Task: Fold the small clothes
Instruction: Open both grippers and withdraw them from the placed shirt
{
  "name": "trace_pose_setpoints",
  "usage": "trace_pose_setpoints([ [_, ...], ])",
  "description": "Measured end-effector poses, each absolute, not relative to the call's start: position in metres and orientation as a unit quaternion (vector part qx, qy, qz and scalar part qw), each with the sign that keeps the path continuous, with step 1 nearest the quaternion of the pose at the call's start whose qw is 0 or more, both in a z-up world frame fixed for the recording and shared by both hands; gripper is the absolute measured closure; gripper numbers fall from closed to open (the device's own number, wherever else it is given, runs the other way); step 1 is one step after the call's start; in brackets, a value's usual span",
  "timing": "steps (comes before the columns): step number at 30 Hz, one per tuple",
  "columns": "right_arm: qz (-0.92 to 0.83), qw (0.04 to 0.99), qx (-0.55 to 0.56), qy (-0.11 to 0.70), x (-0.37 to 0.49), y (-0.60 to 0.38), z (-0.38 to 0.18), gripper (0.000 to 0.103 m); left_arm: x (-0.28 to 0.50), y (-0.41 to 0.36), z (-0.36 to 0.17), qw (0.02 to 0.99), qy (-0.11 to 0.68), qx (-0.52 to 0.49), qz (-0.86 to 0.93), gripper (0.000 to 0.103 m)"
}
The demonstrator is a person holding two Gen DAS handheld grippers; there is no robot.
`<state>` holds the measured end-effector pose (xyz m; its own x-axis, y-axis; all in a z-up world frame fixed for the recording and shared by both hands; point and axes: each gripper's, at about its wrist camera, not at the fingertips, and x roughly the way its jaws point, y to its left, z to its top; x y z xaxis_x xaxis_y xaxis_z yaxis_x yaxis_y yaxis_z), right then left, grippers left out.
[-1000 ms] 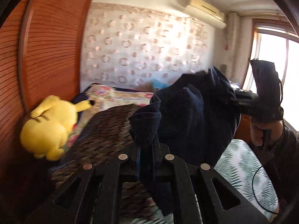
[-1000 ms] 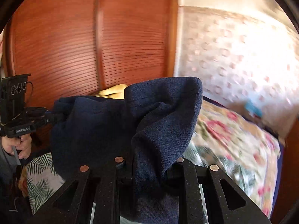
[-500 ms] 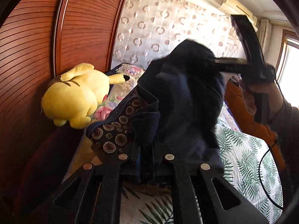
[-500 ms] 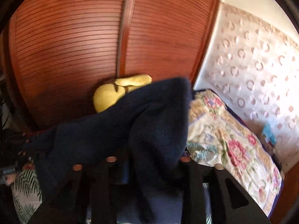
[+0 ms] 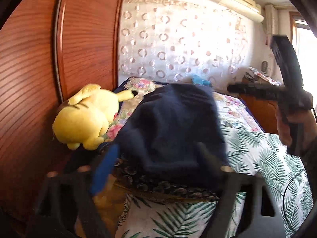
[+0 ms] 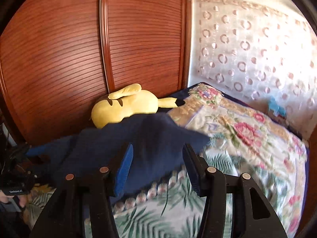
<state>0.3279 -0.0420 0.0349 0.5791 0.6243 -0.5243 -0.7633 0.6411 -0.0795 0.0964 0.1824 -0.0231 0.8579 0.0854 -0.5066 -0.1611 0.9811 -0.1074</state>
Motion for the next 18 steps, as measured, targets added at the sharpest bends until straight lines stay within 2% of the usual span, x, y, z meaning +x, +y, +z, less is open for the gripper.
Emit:
trace_pose_setpoints([
  [6, 0.372, 0.894, -0.12, 0.22, 0.254, -0.098, 0.031, 0.049, 0.089, 0.147, -0.011, 0.966, 0.253, -0.046, 0.04, 0.018],
  [14, 0.32, 0.923, -0.086, 0.197, 0.179, -0.149, 0.024, 0.02, 0.083, 0.093, -0.003, 0.968, 0.249, -0.028, -0.009, 0.018],
  [18, 0.278, 0.939, -0.069, 0.191, 0.147, -0.169, 0.021, 0.019, 0.078, 0.063, 0.002, 0.968, 0.245, -0.015, -0.041, 0.018],
])
